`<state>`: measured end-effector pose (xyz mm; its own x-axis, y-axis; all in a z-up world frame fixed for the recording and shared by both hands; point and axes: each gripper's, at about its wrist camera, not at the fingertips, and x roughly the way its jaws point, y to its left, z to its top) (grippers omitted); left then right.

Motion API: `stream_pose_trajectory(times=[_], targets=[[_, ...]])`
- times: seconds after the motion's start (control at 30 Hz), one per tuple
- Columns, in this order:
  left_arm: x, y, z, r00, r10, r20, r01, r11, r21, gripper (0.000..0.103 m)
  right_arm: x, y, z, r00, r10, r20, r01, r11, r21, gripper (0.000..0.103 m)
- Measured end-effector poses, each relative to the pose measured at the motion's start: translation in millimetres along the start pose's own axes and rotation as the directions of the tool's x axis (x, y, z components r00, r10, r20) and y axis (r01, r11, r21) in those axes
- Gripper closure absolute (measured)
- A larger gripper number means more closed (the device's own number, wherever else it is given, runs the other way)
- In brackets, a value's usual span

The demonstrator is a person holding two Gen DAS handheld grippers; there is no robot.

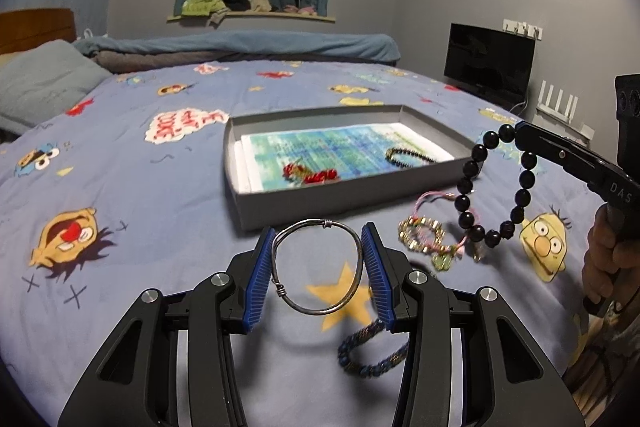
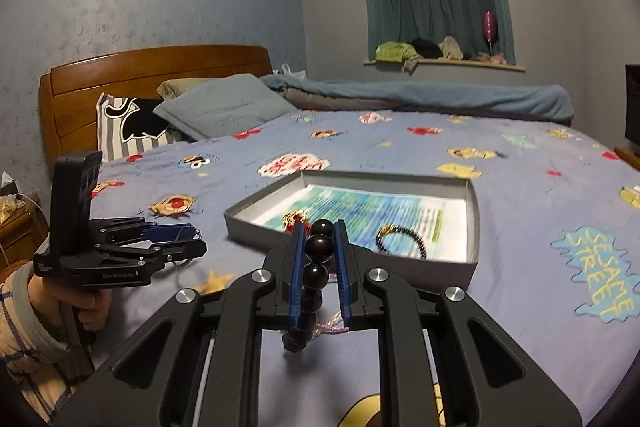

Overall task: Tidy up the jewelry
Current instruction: 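Close the right gripper on the black bead bracelet and lift it, then carry the silver bangle and black bead bracelet into the gray box and release both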

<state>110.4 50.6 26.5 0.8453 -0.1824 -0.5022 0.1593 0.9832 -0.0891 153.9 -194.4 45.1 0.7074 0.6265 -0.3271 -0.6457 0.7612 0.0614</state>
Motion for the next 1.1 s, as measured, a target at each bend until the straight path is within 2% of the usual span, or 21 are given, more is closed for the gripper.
stream_pose_trajectory(times=[0.63, 1.1], targets=[[21.0, 4.2, 34.2, 0.997, -0.002, 0.074, 0.004, 1.000, -0.023, 0.057, 13.7, -21.8, 34.1, 0.996, -0.040, 0.077, 0.036, 0.998, 0.054, 0.089], [67.5, 12.7, 67.5, 0.997, 0.002, 0.076, 0.004, 0.996, -0.084, 0.057, 52.4, -39.4, 50.9, 0.995, -0.068, 0.067, 0.062, 0.994, 0.091, 0.089]])
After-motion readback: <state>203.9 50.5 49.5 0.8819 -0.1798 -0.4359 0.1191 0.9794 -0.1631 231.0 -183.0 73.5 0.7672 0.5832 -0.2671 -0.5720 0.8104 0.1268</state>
